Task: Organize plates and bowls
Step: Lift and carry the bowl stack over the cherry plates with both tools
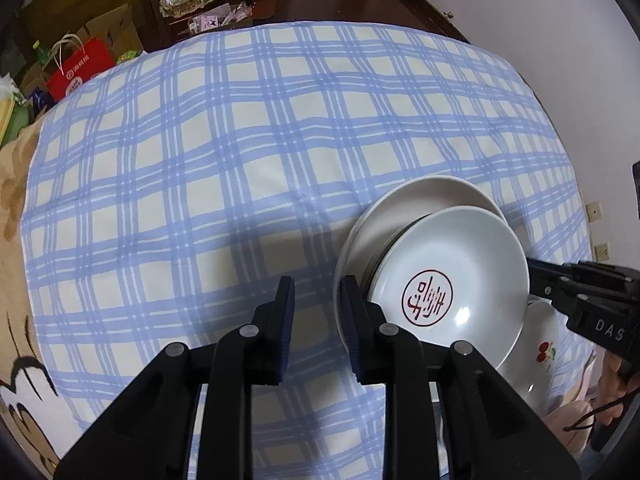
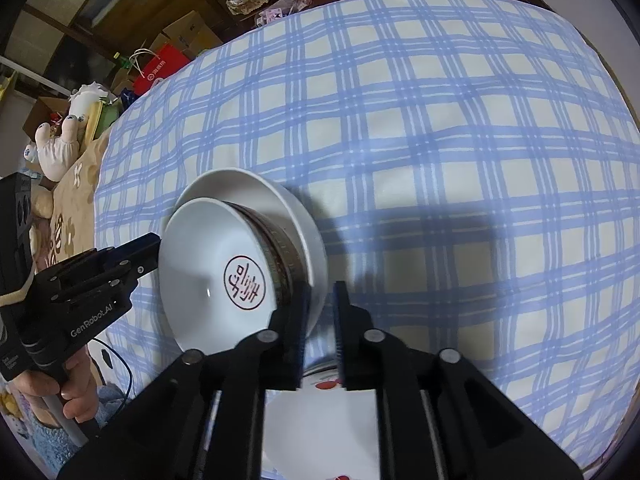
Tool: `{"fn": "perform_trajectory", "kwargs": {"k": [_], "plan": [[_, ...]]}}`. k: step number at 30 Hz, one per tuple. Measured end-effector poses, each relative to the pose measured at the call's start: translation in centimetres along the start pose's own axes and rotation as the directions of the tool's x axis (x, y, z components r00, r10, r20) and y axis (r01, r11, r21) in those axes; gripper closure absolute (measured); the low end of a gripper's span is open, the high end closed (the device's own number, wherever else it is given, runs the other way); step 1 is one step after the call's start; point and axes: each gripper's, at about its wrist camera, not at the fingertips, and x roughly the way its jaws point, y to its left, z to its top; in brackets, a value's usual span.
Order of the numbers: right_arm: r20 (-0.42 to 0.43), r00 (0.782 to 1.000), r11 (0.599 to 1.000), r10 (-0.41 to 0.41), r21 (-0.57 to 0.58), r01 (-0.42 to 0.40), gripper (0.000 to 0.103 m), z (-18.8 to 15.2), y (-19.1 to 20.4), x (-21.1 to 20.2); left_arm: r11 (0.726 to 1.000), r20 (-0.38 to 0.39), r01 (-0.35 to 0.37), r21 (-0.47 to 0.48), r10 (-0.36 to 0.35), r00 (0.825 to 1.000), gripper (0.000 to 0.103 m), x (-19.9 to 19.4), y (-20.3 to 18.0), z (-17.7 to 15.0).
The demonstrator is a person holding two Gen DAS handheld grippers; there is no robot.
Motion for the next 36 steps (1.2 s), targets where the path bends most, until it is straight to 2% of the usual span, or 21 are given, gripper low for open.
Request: {"fn": "perform_trajectory", "kwargs": {"k": [3,6,11,13,15,19,21,23,25,36], "plan": [[-0.002,1.0,1.0,0.006,0.024,-0.005,0.079,-0.2,-0.4,-0.1,0.999,-0.005,-0.023,0.028,0.023,1.0,0.079,0.0,-0.4,-0.1],[-0.001,1.0,0.999,0.004,0.039,-0.004,0.079,-0.2,-0.5,-0.1,0.998,-0.002,-0.038,0.041,0.038,0.999,0.081,0.0,-0.7,-0.1],[0.013,0.999,0.999,-0.049,0.015,0.048,0.079,-0.2,0.6,0.0,0.999,-0.01,-0.034,0.032,0.035,0.999,0.083,0.5,-0.9,-0.1],[0.011,0.998,0.998,-0.066,0.01,0.066,0.082,-0.2,1.1,0.4,0.999,-0.016,-0.035,0.031,0.036,0.999,0.083,1.2,-1.2,-0.1],[0.024,0.998,0.998,-0.057,0.025,0.056,0.093,-0.2,1.2,0.6,0.999,-0.006,-0.039,0.028,0.039,0.999,0.084,1.1,-1.2,-0.1],[0.052,0.996,0.997,-0.072,0.032,0.071,0.094,-0.2,1.4,0.6,1.0,-0.001,0.015,-0.015,-0.015,1.0,0.089,1.3,-0.4,0.1],[0.066,0.995,0.996,-0.077,0.042,0.074,0.094,-0.3,1.3,0.6,0.997,0.006,0.063,-0.046,-0.062,0.998,0.094,1.3,0.3,0.2],[0.072,0.994,0.995,-0.079,0.059,0.075,0.093,-0.3,1.3,0.9,0.996,0.01,0.081,-0.046,-0.081,0.997,0.1,1.3,0.3,0.3],[0.077,0.994,0.994,-0.08,0.083,0.074,0.094,-0.2,1.1,1.1,0.997,0.017,0.07,-0.04,-0.07,0.997,0.1,1.5,0.1,0.3],[0.097,0.994,0.994,-0.055,0.098,0.046,0.094,-0.4,0.5,0.9,0.988,0.045,0.112,-0.108,-0.108,0.993,0.101,0.8,1.1,-0.4]]}}
